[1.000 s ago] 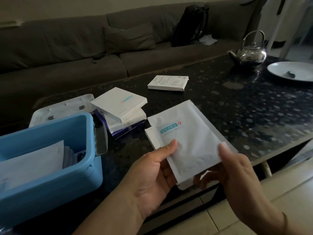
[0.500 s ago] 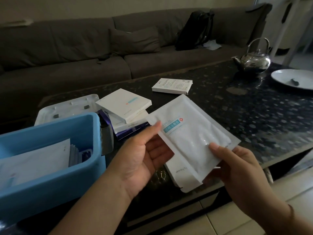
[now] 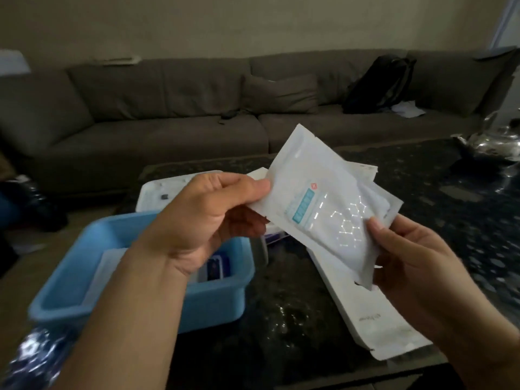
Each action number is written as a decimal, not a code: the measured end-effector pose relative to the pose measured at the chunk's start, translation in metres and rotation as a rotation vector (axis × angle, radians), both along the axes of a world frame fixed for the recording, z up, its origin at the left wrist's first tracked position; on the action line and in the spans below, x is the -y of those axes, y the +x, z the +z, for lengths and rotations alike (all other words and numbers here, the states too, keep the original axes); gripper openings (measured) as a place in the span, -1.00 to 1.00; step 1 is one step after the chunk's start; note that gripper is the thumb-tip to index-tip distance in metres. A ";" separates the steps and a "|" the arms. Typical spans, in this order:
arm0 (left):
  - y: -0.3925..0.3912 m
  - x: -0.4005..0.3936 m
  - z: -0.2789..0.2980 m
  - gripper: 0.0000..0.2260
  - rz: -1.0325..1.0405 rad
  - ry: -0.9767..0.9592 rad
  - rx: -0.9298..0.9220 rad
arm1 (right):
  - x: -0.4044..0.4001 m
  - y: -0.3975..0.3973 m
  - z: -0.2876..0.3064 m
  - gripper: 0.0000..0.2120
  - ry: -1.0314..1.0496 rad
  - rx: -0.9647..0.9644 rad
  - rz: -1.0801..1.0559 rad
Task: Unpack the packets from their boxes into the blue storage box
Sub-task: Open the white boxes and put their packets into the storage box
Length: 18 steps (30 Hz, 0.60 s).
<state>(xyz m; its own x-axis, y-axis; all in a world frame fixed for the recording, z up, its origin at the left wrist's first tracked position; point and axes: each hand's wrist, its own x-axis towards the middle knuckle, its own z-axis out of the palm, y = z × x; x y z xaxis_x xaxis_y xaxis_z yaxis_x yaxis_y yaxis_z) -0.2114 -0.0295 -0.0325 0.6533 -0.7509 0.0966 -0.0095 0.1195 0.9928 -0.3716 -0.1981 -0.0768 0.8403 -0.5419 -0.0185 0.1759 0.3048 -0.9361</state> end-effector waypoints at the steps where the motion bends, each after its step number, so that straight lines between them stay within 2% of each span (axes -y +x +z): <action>1: 0.008 -0.011 0.003 -0.85 -0.010 -0.008 -0.012 | -0.006 0.006 0.007 -0.72 0.001 -0.008 0.042; 7: 0.051 -0.077 0.016 -0.80 0.158 -0.027 0.083 | -0.040 0.067 0.048 -0.77 -0.195 -0.240 0.252; 9: 0.067 -0.094 0.011 -0.79 0.332 0.005 0.090 | -0.054 0.091 0.057 -0.83 -0.282 -0.358 0.313; 12: 0.087 -0.108 0.001 -0.90 0.652 0.103 0.133 | -0.075 0.124 0.062 -0.87 -0.369 -0.516 0.389; 15: 0.100 -0.123 -0.001 -0.84 0.936 0.094 0.151 | -0.095 0.148 0.055 -0.89 -0.394 -0.627 0.436; 18: 0.103 -0.133 0.001 -0.83 0.934 0.013 0.085 | -0.110 0.164 0.041 -0.87 -0.363 -0.688 0.490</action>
<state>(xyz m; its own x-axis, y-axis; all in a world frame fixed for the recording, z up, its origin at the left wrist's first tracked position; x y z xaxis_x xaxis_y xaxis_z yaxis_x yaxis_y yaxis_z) -0.1089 0.1031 -0.0313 0.9834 0.0726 0.1666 -0.1682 0.0161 0.9856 -0.2075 -0.0880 -0.0359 0.8440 -0.1986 -0.4982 -0.5270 -0.1351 -0.8391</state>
